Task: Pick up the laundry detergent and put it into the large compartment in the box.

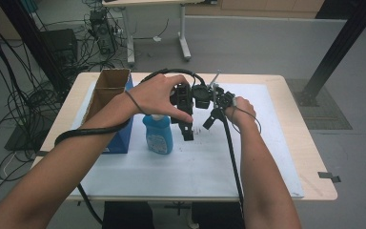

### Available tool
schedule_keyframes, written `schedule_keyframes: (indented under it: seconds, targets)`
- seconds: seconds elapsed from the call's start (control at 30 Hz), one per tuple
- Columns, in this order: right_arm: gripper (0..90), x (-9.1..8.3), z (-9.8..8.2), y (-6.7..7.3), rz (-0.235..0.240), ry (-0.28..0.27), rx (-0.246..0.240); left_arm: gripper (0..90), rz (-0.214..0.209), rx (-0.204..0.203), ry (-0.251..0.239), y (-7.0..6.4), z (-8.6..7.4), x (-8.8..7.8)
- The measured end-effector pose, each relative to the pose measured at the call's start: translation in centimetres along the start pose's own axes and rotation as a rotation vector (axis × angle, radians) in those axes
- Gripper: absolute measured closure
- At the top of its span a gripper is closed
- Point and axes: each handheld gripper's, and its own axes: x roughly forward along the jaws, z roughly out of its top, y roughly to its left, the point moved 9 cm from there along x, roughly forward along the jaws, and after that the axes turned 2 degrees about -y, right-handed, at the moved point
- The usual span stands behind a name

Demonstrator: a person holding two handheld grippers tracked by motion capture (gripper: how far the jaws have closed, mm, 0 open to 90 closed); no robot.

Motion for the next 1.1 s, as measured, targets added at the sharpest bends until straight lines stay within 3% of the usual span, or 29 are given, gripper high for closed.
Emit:
schedule_keyframes:
  seconds: [0.67, 1.1]
  targets:
    - [3.7, -0.3, -0.3, 0.0, -0.004, -0.008, 0.000, 7.8, 0.011, 0.002, 0.020, 0.5, -0.1, 0.0]
    - [3.7, -0.7, -0.9, 0.1, -0.008, -0.017, 0.009, 7.9, 0.048, 0.001, 0.001, 0.9, -1.2, -2.2]
